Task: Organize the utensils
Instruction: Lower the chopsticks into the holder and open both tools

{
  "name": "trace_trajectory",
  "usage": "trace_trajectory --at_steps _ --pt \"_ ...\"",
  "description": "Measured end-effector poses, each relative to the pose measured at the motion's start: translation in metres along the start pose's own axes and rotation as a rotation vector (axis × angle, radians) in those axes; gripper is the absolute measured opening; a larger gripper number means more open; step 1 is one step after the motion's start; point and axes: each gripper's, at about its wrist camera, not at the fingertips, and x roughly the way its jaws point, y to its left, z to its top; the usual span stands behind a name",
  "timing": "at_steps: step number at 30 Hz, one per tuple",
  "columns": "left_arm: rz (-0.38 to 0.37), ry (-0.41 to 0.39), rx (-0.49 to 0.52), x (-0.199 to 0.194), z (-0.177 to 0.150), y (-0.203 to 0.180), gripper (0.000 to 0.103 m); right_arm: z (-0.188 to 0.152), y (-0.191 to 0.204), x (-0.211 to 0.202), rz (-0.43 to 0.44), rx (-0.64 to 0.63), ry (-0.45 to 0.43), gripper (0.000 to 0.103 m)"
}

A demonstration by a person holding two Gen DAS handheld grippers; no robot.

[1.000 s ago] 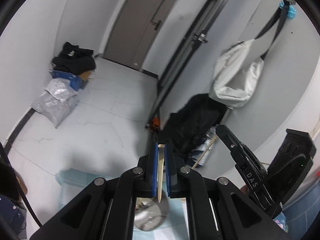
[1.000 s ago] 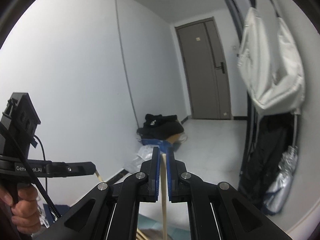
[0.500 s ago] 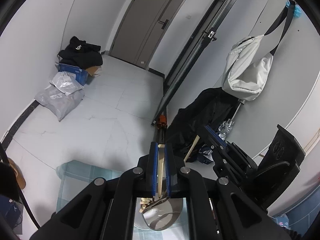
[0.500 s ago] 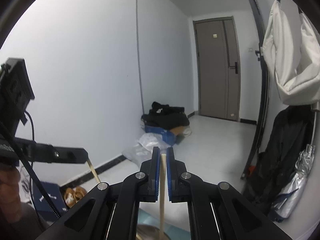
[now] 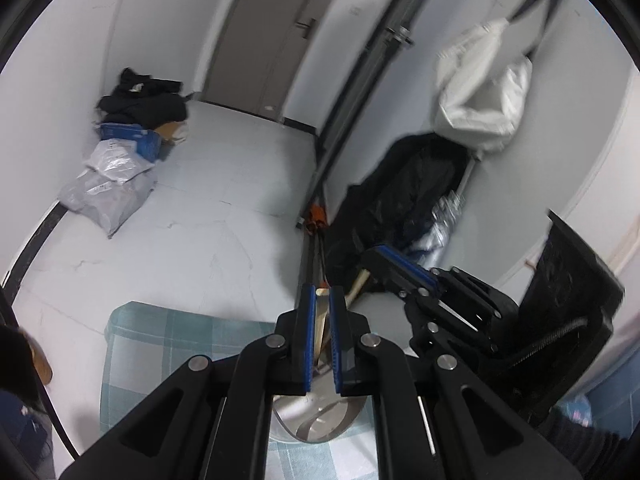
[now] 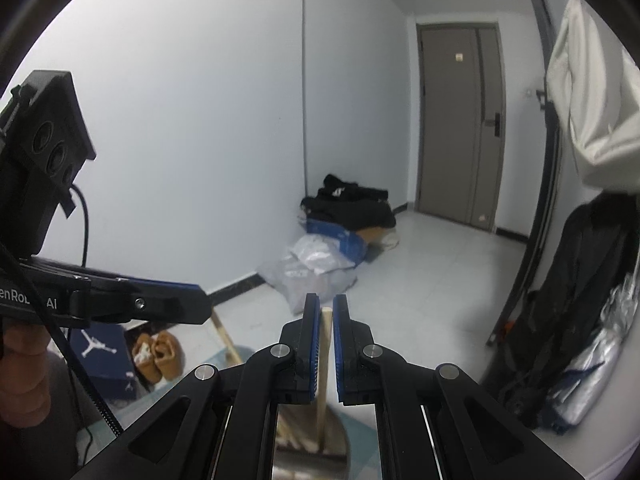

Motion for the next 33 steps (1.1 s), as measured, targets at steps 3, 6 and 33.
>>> trace_trajectory --at_steps 3,6,33 --pt "0.009 0.048 0.017 0.010 -0.009 0.006 0.004 -0.011 -0.002 -0.001 0.037 0.038 0.028 0.007" --pt "0.034 0.087 -0.036 0.014 -0.012 0.021 0.004 -0.018 -0.004 -0.003 0.042 0.079 0.051 0.007" --pt "0.411 -0.264 0.069 -0.090 -0.059 0.006 0.090 -0.043 0.052 -0.122 -0.104 0.276 -0.077 0.086"
